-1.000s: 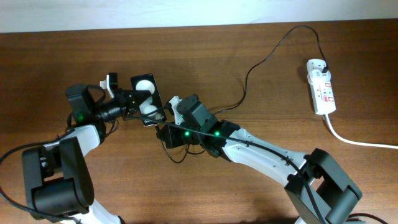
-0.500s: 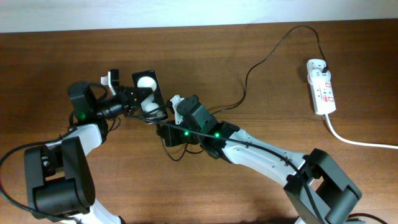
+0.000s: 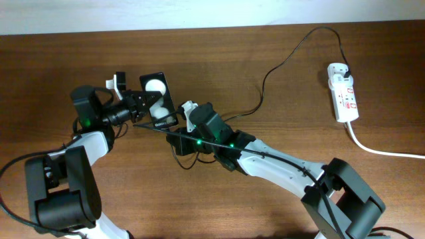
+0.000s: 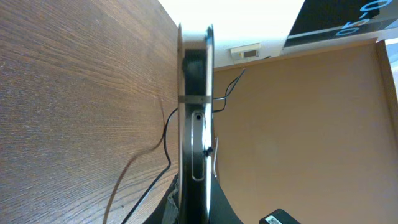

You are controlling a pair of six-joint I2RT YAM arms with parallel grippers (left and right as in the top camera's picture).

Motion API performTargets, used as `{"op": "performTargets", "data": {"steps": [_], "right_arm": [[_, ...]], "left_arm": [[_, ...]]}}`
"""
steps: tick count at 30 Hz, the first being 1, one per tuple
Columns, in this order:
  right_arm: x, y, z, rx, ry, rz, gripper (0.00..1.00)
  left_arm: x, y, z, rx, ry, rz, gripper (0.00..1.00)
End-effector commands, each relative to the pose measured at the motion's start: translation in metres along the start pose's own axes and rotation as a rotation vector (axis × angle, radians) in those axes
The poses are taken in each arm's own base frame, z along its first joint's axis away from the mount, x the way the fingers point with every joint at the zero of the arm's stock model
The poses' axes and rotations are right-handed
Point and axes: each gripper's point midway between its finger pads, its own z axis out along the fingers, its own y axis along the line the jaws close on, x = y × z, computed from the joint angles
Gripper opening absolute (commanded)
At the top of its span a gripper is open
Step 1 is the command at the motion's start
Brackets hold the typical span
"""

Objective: Plug charger to phone and switch on socket
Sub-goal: 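Push the plug up into the phone's bottom port with the right gripper, then open the right gripper and withdraw it from the plugged cable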

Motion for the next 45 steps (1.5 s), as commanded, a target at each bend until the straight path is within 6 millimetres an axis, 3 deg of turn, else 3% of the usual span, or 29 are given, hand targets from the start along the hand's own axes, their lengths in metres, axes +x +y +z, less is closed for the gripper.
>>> {"op": "performTargets", "data": {"steps": [1,17,18,19,20,21,24,27,31,37,43,45], "right_arm": [[-0.044,0.011,-0.008,0.000,-0.157,-0.045,0.04],[-0.054,0.012,-0.014,-0.060,-0.158,-0.042,0.06],[-0.054,0.013,-0.015,-0.070,-0.151,-0.041,0.27],[-0.051,0.015,-0.015,-0.095,-0.129,-0.042,0.66],[-0.048,0.016,-0.016,-0.114,-0.106,-0.037,0.92],[-0.044,0.018,-0.020,-0.157,-0.062,-0.028,0.99],[-0.050,0.013,-0.039,-0.233,-0.016,-0.001,0.99],[-0.054,-0.014,-0.050,-0.190,0.005,0.061,0.99],[-0.040,-0.050,-0.056,-0.089,0.067,0.062,0.99],[-0.011,-0.110,-0.063,0.221,0.137,0.106,0.99],[-0.031,-0.113,-0.058,0.233,0.053,0.065,0.99],[-0.037,-0.123,-0.055,0.275,0.013,0.101,0.99]], "left_arm": [[0.028,-0.008,0.006,0.070,0.118,-0.029,0.00],[0.028,-0.008,0.006,0.072,0.120,-0.029,0.00],[0.028,-0.008,0.005,0.071,0.119,-0.029,0.00],[0.028,-0.008,0.006,0.071,0.119,-0.029,0.00],[0.028,-0.008,0.005,0.071,0.119,-0.030,0.00],[0.028,-0.008,0.005,0.071,0.118,-0.030,0.00],[0.027,-0.008,0.005,0.070,0.118,-0.030,0.00],[0.026,-0.007,0.005,0.066,0.112,-0.029,0.00],[0.024,-0.005,0.006,0.052,0.096,-0.024,0.00],[0.030,0.000,0.022,0.010,0.093,0.023,0.00],[0.035,0.036,0.034,-0.179,0.035,-0.042,0.00],[0.035,0.049,0.031,-0.239,0.012,-0.074,0.01]]}}
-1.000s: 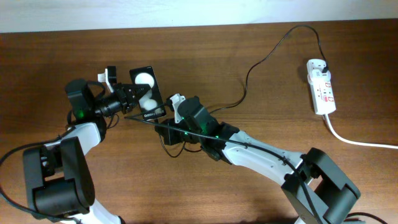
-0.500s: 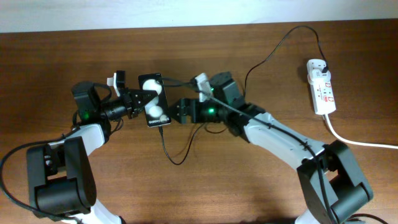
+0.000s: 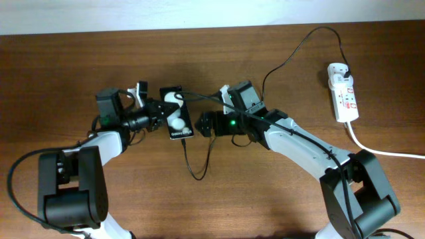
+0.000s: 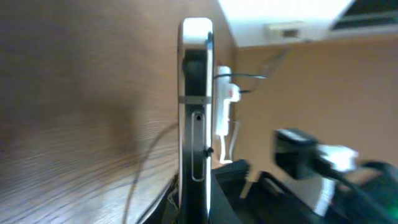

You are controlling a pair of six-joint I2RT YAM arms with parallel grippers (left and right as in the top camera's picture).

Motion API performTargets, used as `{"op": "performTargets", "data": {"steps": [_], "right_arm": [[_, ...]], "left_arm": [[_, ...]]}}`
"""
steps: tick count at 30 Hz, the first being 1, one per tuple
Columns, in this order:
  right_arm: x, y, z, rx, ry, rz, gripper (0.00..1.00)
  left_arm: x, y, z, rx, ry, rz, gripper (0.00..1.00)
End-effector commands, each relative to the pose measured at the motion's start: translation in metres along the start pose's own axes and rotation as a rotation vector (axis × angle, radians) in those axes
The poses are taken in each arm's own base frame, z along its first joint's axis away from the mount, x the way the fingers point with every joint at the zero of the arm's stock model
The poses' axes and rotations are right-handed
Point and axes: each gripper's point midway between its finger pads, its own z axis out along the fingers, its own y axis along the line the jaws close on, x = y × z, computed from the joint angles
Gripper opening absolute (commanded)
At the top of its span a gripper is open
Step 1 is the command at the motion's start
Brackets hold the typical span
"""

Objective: Plug charger to phone and switch on socket
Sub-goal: 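Open the right gripper and withdraw it from the plugged cable, then move both arms back, left gripper still holding the phone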

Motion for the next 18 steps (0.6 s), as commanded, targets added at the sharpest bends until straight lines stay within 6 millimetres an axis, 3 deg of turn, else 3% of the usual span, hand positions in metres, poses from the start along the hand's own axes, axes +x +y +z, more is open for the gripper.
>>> {"op": "performTargets", "data": {"steps": [1,3,8,15,18], "right_arm": [[-0.015,-0.022,0.004,0.111,-0.073,0.044,0.99],[-0.010,-0.036,0.013,0.157,-0.062,0.054,0.99],[0.001,-0.052,0.026,0.196,-0.023,0.071,0.99],[0.037,-0.073,0.017,0.303,0.111,0.124,0.99],[0.040,-0.072,0.004,0.315,0.138,0.144,0.99]], "left_arm": [[-0.011,0.025,-0.001,-0.125,-0.079,-0.008,0.01],[-0.011,0.039,-0.004,-0.191,-0.102,-0.043,0.08],[-0.010,0.045,-0.003,-0.227,-0.104,-0.006,0.04],[-0.004,0.051,0.012,-0.313,-0.105,0.075,0.06],[0.001,0.046,0.019,-0.314,-0.072,0.108,0.08]]}}
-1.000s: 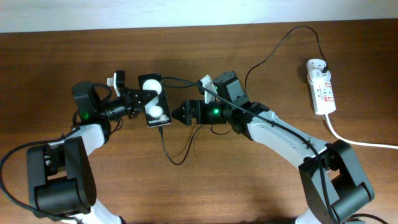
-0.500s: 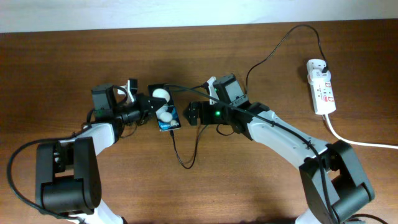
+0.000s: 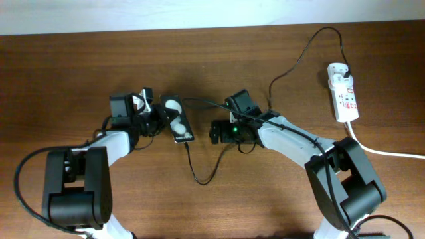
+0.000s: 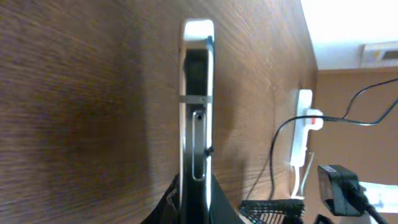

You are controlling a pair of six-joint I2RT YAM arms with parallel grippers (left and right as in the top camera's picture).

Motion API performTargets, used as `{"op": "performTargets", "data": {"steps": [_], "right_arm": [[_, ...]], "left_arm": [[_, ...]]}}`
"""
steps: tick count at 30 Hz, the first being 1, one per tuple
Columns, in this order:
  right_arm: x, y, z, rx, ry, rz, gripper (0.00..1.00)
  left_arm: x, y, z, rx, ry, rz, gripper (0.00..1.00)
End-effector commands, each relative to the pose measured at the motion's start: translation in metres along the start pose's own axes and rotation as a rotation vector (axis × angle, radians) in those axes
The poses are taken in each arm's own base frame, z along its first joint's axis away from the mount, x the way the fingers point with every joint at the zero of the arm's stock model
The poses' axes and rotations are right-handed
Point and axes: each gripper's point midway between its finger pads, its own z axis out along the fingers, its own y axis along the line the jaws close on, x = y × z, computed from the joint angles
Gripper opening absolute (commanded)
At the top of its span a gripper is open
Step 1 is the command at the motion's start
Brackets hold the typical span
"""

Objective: Plug charger to phone and switch on socket
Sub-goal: 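Move both arms back, left gripper still holding the phone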

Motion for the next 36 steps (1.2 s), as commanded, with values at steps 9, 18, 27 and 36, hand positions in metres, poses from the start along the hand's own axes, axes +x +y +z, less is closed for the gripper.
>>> {"op": "performTargets", "data": {"steps": [9,18,27,36], "right_arm": [[-0.026,0.023,-0.077,-0.099,-0.031,-0.061,0.99],[-0.005,-0.087,-0.106,0.271,0.053,0.129,0.99],[0.015,-0.120,-0.095,0.396,0.068,0.227,0.99],[0.019,-0.110,-0.090,0.335,0.092,0.232,0.99]], "left_arm": [[0.005,-0.018,0.012,-0.302,0.117,0.244,0.08],[0.011,-0.016,0.023,-0.431,0.079,0.331,0.09],[0.013,-0.012,0.023,-0.463,0.072,0.334,0.27],[0.014,-0.013,0.024,-0.462,0.074,0.336,0.43]]}}
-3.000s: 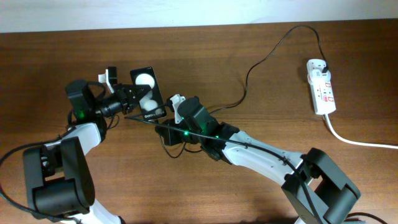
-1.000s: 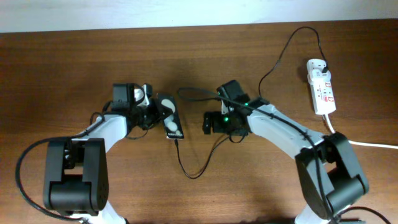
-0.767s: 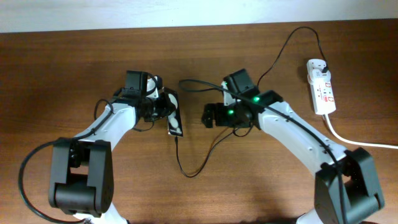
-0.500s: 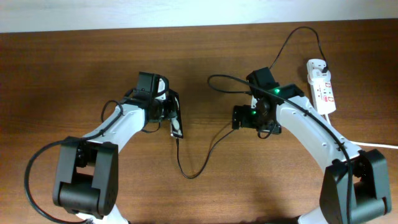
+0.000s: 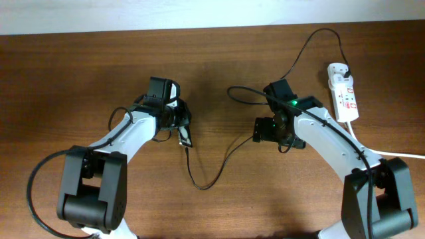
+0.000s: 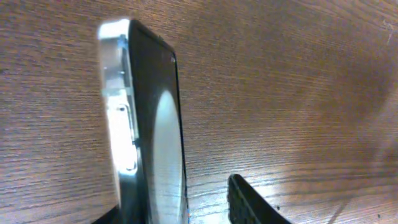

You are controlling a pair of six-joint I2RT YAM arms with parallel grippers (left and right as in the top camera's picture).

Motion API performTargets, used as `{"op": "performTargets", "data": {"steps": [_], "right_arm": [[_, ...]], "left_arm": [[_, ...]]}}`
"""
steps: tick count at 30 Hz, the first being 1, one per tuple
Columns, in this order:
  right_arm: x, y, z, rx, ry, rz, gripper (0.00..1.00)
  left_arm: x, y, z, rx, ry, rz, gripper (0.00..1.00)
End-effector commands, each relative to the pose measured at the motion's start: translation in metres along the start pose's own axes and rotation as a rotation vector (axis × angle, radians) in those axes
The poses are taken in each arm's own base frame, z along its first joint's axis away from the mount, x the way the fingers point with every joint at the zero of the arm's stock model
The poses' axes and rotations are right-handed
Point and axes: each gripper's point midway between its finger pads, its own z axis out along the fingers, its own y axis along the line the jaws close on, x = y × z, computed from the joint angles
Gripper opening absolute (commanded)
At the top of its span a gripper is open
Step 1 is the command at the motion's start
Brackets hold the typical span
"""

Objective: Plug charger to phone and switch on socket
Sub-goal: 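Move both arms back, left gripper still holding the phone, then lower the phone face up onto the table with the left gripper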

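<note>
The dark phone (image 6: 152, 124) stands on its long edge on the wooden table (image 6: 280, 74), its pale side frame facing the left wrist camera. My left gripper (image 6: 186, 208) is open around it. One black finger (image 6: 245, 199) stands clear of the phone's face with bare wood between them, and the other is hidden behind the phone. From overhead the phone (image 5: 184, 135) shows just below my left gripper (image 5: 176, 119). The black charger cable (image 5: 212, 178) runs from the phone's lower end in a loop. My right gripper (image 5: 259, 130) is well to the right, its jaws unclear.
The white power strip (image 5: 343, 91) with red switches lies at the far right. The black cable runs up to a plug (image 5: 346, 68) at its top end, and a white cord (image 5: 382, 151) leaves toward the right edge. The cable arcs across the table's back.
My left gripper was shut on the phone's edges and now stands open, one finger off the phone's face. My right gripper has moved farther right, away from the phone.
My left gripper first held the phone on edge at the left, with my right gripper close against its lower end. Later the cable hung from the phone, the phone had moved toward the middle, and my right gripper stood apart. Now the left jaws are open.
</note>
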Motion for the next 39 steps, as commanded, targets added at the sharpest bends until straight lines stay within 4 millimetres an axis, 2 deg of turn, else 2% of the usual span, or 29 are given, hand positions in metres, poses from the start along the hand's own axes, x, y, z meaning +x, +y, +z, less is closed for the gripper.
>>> {"op": "performTargets", "data": {"steps": [1,2,3,6,10,13,14,17,27,30,34,35,36,37,39], "right_arm": [[0.004,0.007,-0.001,-0.046,0.016,0.014,0.99],[0.003,0.009,-0.001,-0.056,0.016,0.014,0.99],[0.003,0.009,-0.001,-0.057,0.015,0.014,0.98],[0.003,0.009,-0.001,-0.058,0.014,0.014,0.99],[0.003,0.009,-0.001,-0.058,0.014,0.014,0.99],[0.003,0.009,-0.001,-0.058,0.014,0.014,0.99],[0.003,0.009,-0.001,-0.058,0.013,0.014,0.99],[0.002,0.009,-0.001,-0.058,0.013,0.014,0.99],[0.002,0.009,-0.001,-0.058,0.013,0.014,0.99],[0.002,0.009,-0.001,-0.058,0.013,0.014,0.99],[0.002,0.009,-0.001,-0.058,0.013,0.014,0.99],[0.002,0.009,-0.001,-0.058,0.013,0.014,0.99],[0.002,0.009,-0.001,-0.058,0.013,0.014,0.99],[0.002,0.009,-0.001,-0.058,0.013,0.014,0.99],[0.002,0.009,-0.001,-0.058,0.013,0.014,0.99]], "left_arm": [[-0.005,-0.004,-0.001,0.000,-0.016,0.014,0.45],[-0.005,-0.004,-0.001,0.000,-0.016,0.014,0.47],[-0.005,-0.004,-0.001,0.000,-0.016,0.014,0.53],[-0.005,-0.004,-0.001,0.000,-0.016,0.014,0.54],[-0.004,-0.003,-0.001,-0.002,-0.012,0.013,0.68],[-0.004,-0.003,-0.001,-0.003,-0.009,0.012,0.70],[-0.004,-0.003,-0.001,-0.003,-0.009,0.012,0.76],[-0.004,-0.003,-0.001,-0.004,-0.009,0.011,0.82],[-0.003,0.000,-0.001,-0.020,-0.009,0.010,0.79],[-0.004,0.001,-0.001,-0.021,-0.011,0.008,0.74],[-0.009,0.012,-0.004,-0.032,-0.020,-0.018,0.73],[-0.011,0.019,-0.005,-0.040,-0.021,-0.033,0.79],[-0.013,0.023,-0.006,-0.043,-0.024,-0.042,0.92],[-0.014,0.026,-0.007,-0.047,-0.026,-0.048,0.99],[-0.016,0.033,-0.009,-0.054,-0.029,-0.065,0.99]]}}
